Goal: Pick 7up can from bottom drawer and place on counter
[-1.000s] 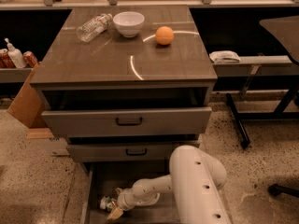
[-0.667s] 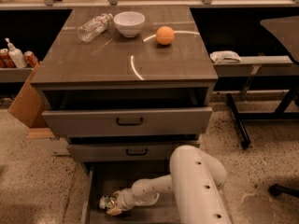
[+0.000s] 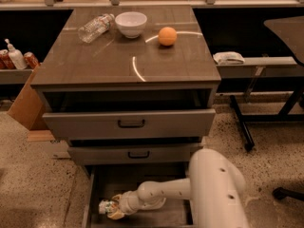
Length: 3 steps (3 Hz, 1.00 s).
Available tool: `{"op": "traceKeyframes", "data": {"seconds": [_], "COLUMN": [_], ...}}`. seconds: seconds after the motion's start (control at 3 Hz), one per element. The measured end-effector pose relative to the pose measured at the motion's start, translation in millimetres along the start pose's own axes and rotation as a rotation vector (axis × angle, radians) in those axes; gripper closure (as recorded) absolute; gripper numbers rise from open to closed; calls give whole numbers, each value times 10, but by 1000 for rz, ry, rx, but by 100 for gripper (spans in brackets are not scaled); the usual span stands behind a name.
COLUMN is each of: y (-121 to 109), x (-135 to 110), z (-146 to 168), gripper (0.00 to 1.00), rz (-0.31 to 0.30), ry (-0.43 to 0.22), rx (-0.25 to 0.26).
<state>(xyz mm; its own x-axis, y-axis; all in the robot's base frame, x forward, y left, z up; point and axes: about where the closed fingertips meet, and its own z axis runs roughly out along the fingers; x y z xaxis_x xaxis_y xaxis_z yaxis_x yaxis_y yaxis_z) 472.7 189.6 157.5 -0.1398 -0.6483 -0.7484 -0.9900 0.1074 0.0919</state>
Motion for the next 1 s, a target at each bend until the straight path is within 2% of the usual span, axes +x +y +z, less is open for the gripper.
{"op": "traceKeyframes", "data": {"seconds": [0.33,0.67,1.0], "y": [119,114,115], "x": [-261,-240,-255], "z": [-648,-1518,-1498], "gripper": [100,100,100], "rz": [-97,-143,-145], "ry": [-123,-229,-229], "rx": [-36,-10,-12]}}
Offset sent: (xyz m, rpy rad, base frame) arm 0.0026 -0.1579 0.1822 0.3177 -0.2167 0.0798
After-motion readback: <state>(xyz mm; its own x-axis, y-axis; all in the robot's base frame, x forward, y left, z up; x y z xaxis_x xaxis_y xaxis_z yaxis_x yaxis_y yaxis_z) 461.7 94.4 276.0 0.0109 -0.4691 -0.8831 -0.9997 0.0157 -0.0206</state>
